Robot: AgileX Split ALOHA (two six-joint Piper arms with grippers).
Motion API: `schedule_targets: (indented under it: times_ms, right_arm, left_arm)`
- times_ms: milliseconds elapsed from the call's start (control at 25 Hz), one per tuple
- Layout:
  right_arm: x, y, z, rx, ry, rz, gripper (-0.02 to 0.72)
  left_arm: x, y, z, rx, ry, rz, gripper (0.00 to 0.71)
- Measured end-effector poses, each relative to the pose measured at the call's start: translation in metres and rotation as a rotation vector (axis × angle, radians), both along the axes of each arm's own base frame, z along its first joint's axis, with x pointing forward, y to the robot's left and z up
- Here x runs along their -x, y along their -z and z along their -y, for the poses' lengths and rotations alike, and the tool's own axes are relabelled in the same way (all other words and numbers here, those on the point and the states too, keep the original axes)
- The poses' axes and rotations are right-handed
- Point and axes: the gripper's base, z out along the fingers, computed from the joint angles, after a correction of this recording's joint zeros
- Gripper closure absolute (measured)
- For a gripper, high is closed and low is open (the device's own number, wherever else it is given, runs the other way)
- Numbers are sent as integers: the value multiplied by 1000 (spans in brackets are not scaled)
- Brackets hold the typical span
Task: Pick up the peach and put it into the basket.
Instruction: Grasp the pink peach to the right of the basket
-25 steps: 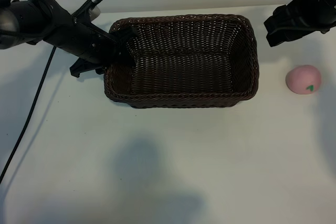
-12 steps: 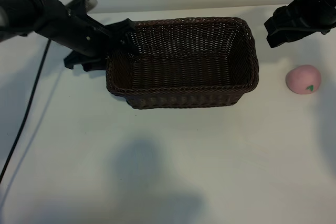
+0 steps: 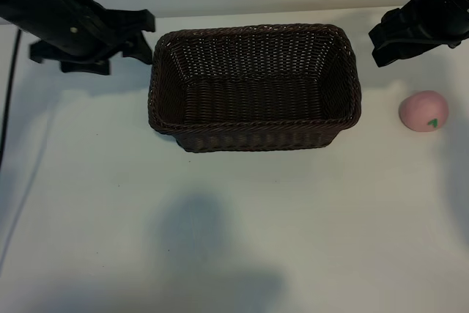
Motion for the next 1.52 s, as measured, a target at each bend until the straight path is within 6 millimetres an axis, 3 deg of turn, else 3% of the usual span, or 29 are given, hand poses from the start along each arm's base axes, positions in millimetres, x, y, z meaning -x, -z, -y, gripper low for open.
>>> schedule_targets:
  times_ms: [160, 320, 560, 760, 880, 1160, 1280, 1520]
  right_arm:
    - [0, 0, 0, 0, 0, -1, 118]
    - [0, 0, 0, 0, -1, -3, 118]
    - [0, 0, 0, 1, -2, -5, 118]
    - [1, 0, 0, 1, -2, -7, 118]
    - [1, 0, 0, 1, -2, -8, 118]
    - [1, 0, 0, 1, -3, -12, 118]
    - [1, 0, 0, 2, -3, -14, 118]
    - [1, 0, 0, 2, -3, -14, 118]
  left_arm:
    - [3, -21, -21, -109, 20, -33, 90]
    - [11, -48, -57, -229, -20, -29, 99]
    - [37, -77, -116, -330, -100, -34, 110]
    - [60, -101, -146, -360, -148, 9, 112]
    - [75, -116, -150, -355, -155, 47, 112]
    - [130, -159, -122, -233, -58, 260, 113]
    - [161, -167, -115, -243, -53, 320, 113]
    - [237, -163, -99, -282, -67, 506, 114]
